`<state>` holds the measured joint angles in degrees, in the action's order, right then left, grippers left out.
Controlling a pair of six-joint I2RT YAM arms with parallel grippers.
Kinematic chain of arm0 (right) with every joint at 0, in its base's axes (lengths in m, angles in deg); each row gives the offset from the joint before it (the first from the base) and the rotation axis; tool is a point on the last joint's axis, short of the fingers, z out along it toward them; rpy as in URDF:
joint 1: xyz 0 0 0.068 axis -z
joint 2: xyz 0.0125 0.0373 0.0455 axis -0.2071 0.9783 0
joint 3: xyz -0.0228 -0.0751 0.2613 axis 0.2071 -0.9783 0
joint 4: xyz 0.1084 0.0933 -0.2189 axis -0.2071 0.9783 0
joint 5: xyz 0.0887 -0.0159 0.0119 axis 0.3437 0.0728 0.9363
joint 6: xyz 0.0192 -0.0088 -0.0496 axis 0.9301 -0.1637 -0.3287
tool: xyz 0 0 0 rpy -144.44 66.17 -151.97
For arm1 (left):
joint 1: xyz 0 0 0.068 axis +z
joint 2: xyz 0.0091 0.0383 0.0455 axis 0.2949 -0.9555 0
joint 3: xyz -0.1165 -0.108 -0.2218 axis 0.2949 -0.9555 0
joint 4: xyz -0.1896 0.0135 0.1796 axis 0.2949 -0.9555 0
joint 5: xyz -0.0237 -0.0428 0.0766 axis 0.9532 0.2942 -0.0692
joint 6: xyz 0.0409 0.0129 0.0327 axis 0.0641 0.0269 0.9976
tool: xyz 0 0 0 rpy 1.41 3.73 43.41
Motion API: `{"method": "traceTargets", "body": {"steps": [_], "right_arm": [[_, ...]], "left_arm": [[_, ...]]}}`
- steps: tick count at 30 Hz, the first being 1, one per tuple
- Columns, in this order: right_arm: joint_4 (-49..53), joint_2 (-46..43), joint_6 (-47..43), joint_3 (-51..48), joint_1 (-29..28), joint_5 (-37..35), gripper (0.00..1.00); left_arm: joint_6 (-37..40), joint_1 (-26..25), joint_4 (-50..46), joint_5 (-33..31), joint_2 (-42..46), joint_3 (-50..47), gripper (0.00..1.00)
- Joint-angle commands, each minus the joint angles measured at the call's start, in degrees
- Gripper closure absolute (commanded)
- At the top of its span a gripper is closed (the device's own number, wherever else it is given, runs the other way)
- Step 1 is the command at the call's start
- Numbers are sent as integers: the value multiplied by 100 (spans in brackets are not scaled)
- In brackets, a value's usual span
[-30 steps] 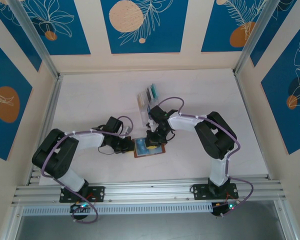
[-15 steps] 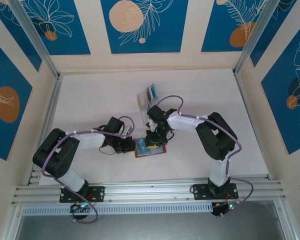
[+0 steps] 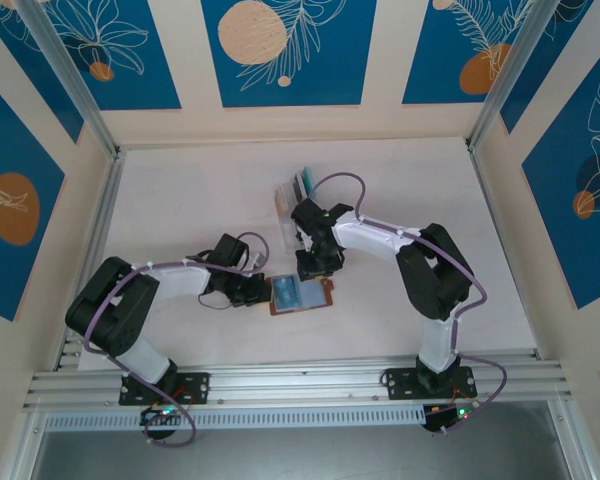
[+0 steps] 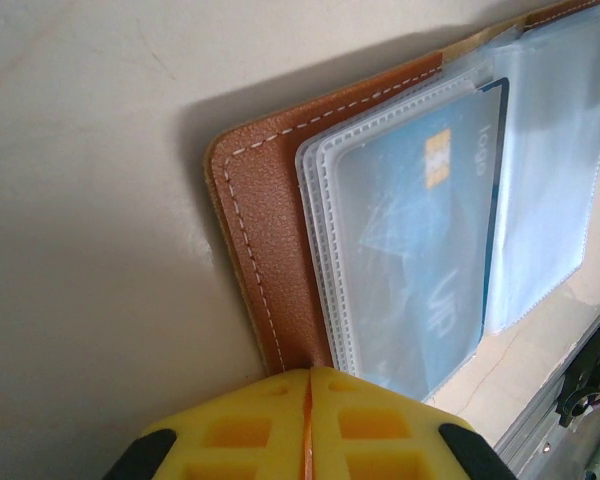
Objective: Put the credit cards into the card holder
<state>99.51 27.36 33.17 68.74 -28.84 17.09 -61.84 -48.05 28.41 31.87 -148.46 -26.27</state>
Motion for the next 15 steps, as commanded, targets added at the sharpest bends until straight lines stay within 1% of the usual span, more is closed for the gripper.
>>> {"method": "traceTargets", "body": {"steps": [1,3,7,9,15], "right_arm": [[139,194,-130,66,8,-358,70],[63,267,-93,-28,-20,-430,68],[-114,376,53,-307,-102,-432,69],[-181,365,138,-423,-146,-414,74],[-201,93,282,-534,-224,-408,93]], "left_arm": [[57,-77,-156,-261,-202,-41,92],[57,-81,-149,-261,-205,-42,92],[69,-100,-150,-259,-252,-10,92],[77,-121,-166,-266,-278,23,91],[68,-213,-166,-293,-334,72,92]]}}
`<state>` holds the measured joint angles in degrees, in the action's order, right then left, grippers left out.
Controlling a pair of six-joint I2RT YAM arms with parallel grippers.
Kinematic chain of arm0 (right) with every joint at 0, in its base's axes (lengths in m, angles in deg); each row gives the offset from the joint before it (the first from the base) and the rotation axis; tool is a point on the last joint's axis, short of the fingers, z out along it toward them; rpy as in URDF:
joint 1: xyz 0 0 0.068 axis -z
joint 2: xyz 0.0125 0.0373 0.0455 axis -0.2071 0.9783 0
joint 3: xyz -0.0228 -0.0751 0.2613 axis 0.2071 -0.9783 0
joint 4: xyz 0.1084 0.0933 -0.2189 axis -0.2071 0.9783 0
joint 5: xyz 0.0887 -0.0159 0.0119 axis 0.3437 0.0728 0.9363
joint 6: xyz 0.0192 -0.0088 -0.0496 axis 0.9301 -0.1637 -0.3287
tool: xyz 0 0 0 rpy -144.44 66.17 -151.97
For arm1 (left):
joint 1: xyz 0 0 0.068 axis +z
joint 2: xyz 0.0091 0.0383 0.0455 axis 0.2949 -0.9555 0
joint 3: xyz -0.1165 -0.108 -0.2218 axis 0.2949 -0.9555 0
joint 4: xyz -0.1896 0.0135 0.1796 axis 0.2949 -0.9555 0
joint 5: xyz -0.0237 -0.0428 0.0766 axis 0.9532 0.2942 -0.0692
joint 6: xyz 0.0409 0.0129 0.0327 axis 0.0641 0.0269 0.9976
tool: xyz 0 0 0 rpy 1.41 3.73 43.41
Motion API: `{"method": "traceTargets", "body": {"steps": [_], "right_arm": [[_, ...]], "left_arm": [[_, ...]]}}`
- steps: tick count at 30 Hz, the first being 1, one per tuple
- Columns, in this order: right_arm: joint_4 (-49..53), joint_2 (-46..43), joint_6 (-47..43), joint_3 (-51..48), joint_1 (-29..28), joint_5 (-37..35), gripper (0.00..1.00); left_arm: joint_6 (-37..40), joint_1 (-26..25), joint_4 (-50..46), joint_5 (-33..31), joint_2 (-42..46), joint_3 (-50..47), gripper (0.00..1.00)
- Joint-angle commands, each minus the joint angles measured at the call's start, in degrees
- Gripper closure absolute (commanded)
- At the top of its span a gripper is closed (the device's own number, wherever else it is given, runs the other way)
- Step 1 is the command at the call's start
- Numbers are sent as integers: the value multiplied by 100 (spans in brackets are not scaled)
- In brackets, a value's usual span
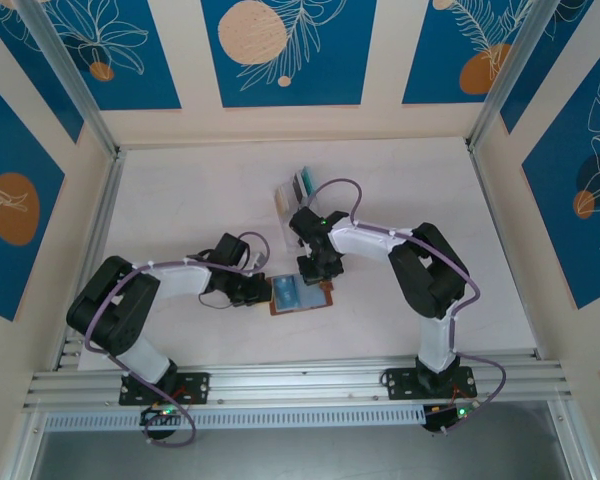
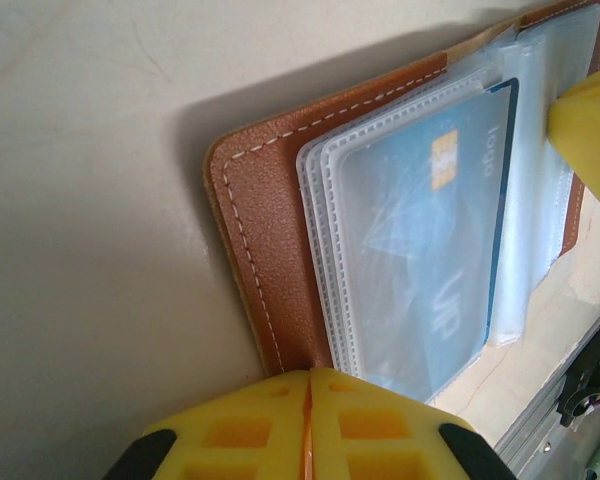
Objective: Put the credit cards into the card holder
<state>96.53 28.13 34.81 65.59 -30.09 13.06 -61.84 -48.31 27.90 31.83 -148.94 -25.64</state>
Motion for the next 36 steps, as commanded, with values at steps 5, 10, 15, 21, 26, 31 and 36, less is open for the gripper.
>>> {"method": "traceTargets", "body": {"steps": [5,10,15,21,26,31,36], "right_arm": [[171,-335,96,-156,-94,160,100],[81,-497,19,-38,-85,810,100],[-55,-250,31,86,-101,1325,100],[385,-383,19,139,-121,318,86],[562,-415,-169,140,22,-165,74],[501,-228,-289,155,116,-318,72],[377,-20,-315,115,117,-444,69]], "left_arm": [[23,-335,-52,-348,-295,-18,92],[-57,-417,41,-350,-330,-53,92],[-110,-435,120,-332,-342,-73,92],[-152,-440,234,-315,-406,-156,92],[-179,-440,322,-261,-499,-176,92],[-190,-437,323,-280,-480,-194,92],[-180,-443,297,-288,-467,-198,92]]}}
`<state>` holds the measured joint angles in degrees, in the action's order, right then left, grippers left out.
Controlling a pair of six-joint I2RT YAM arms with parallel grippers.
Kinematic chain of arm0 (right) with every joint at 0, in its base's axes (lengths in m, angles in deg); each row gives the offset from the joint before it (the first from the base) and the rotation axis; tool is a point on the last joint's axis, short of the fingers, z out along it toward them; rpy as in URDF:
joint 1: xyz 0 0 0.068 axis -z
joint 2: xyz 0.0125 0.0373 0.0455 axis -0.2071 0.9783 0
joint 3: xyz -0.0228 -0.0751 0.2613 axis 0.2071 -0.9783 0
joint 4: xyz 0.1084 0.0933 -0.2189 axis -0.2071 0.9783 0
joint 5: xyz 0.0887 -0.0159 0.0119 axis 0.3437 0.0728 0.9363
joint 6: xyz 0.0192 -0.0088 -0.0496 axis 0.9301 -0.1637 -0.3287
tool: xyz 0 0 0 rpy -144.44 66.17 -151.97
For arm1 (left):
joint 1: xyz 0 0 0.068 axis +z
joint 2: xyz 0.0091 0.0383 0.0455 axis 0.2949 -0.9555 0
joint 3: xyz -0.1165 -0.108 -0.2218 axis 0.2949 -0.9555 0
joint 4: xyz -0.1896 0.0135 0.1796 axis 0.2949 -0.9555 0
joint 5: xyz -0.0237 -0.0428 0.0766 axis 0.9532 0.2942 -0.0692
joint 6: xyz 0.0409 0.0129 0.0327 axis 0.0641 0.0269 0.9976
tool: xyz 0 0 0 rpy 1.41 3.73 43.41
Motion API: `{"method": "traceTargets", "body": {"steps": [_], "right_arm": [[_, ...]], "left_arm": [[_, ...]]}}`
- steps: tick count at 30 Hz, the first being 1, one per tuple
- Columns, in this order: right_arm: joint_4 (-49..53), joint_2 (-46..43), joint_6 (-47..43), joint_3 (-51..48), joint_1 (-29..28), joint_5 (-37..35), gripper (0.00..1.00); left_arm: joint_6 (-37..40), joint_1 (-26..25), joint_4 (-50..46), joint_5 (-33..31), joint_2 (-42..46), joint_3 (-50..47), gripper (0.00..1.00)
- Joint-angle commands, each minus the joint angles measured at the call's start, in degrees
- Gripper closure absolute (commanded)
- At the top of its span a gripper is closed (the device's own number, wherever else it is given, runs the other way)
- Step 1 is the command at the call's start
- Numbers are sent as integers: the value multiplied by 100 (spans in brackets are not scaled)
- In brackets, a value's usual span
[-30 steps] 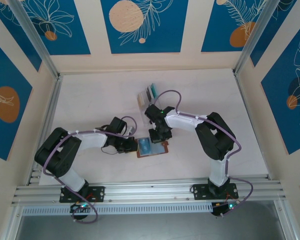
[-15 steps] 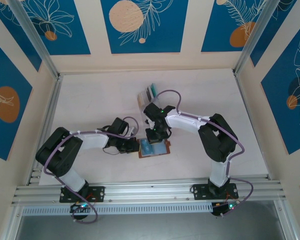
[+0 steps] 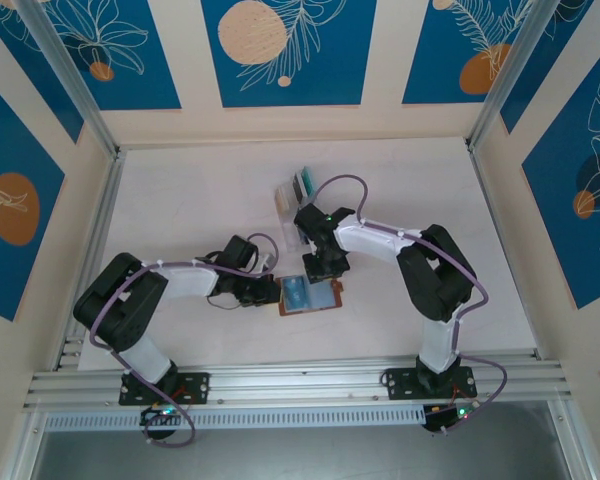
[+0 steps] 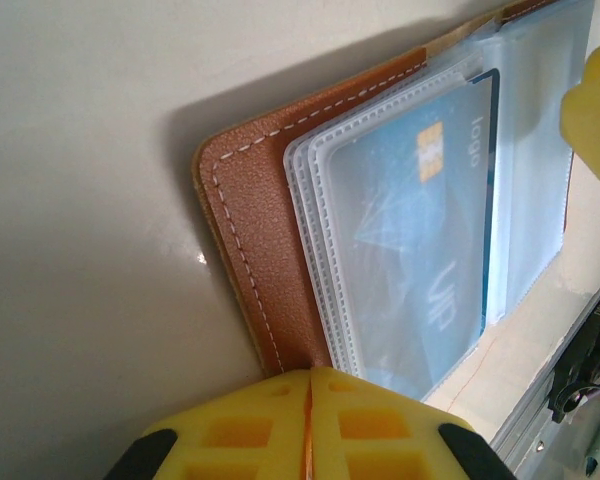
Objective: Put the credit cards into the card holder
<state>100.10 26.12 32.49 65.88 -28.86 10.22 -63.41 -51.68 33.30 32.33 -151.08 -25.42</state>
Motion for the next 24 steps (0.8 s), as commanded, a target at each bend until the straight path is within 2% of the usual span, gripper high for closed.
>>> {"method": "traceTargets", "body": {"steps": [1,9,11,14,20,24], "right_arm": [[16,219,-77,68,-5,-176,68],[-124,521,130,-265,-132,-275,63],[-205,552,220,-369,-200,-200,68],[-281,527,318,-448,-238,-88,82],[-144,219,329,-333,-240,-88,100],[76,-52,316,-86,-261,-127,100]], "left_arm": [[-24,-100,-252,-340,-251,-223,92],[3,-104,-287,-339,-283,-180,92],[3,-111,-288,-347,-283,-164,92],[12,-122,-303,-351,-299,-146,92],[47,-146,-353,-382,-316,-138,92],[20,-198,-315,-417,-331,-151,92]]}}
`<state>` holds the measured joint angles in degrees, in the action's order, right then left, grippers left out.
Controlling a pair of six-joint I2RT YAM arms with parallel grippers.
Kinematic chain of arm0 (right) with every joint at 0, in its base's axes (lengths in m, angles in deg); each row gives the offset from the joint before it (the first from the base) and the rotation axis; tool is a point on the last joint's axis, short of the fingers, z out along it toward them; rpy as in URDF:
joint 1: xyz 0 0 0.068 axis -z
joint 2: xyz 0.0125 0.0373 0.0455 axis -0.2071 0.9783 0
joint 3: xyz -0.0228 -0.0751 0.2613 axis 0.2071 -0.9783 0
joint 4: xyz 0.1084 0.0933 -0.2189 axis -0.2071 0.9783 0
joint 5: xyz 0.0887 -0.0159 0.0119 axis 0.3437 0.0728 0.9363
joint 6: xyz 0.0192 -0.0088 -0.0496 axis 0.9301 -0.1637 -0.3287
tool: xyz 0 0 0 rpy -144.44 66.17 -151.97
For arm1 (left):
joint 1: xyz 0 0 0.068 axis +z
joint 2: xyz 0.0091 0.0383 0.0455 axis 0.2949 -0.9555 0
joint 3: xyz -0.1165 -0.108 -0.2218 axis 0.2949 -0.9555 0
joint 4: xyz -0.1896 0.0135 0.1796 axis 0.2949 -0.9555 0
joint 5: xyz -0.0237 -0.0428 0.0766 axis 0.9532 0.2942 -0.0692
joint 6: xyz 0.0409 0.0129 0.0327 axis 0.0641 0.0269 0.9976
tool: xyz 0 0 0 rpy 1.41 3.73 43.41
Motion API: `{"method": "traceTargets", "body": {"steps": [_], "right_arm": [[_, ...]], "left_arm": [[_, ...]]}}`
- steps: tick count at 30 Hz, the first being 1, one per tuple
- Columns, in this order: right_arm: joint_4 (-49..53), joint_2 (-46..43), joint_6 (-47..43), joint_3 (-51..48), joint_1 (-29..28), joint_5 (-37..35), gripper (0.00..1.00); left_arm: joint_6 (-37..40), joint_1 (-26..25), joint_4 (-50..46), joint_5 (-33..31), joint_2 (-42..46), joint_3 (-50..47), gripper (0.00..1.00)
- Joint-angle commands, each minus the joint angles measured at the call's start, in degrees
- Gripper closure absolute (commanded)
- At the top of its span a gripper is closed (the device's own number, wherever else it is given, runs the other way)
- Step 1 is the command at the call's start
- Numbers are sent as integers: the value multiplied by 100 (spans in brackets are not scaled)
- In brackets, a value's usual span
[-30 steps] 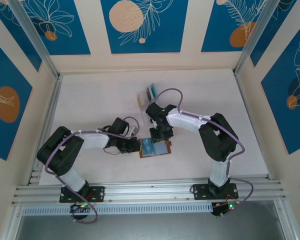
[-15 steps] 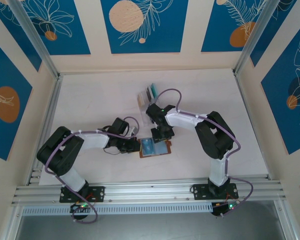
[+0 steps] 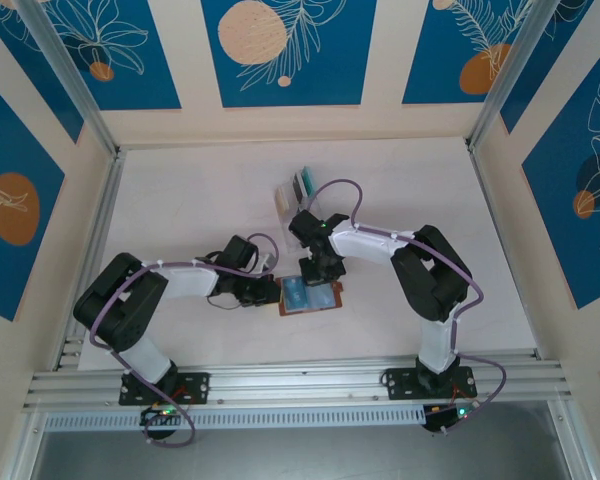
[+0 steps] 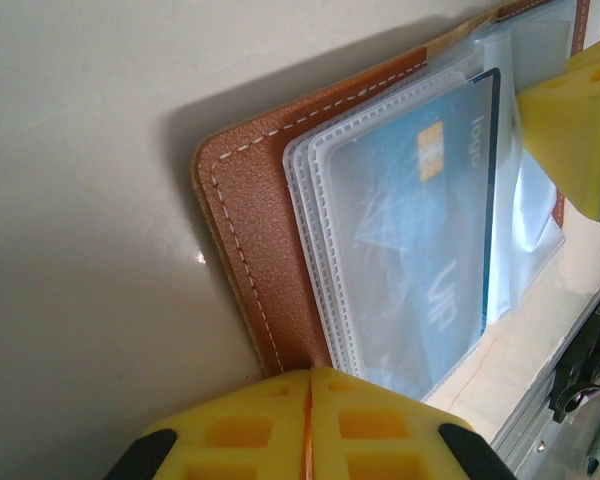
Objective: Put the credit cards into the card holder
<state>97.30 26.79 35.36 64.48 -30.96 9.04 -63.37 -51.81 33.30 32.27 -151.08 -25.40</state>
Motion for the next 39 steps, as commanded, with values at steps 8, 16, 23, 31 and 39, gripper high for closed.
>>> {"method": "traceTargets", "body": {"steps": [8,16,23,31,39], "right_arm": [[990,197,-64,870,-291,317,100],[725,455,142,942,-290,1440,85],[-27,161,508,465,-60,2716,72],[-239,-480,382,85,-76,3138,62],[78,-1001,180,291,41,3191,56]], "left_arm": [[-175,-338,-114,-419,-406,-123,92],[-382,-463,125,-402,-460,-202,92],[-629,-461,367,-358,-428,-318,92],[-814,-438,617,-226,-403,-396,92],[-804,-358,587,-202,-342,-428,92]]}}
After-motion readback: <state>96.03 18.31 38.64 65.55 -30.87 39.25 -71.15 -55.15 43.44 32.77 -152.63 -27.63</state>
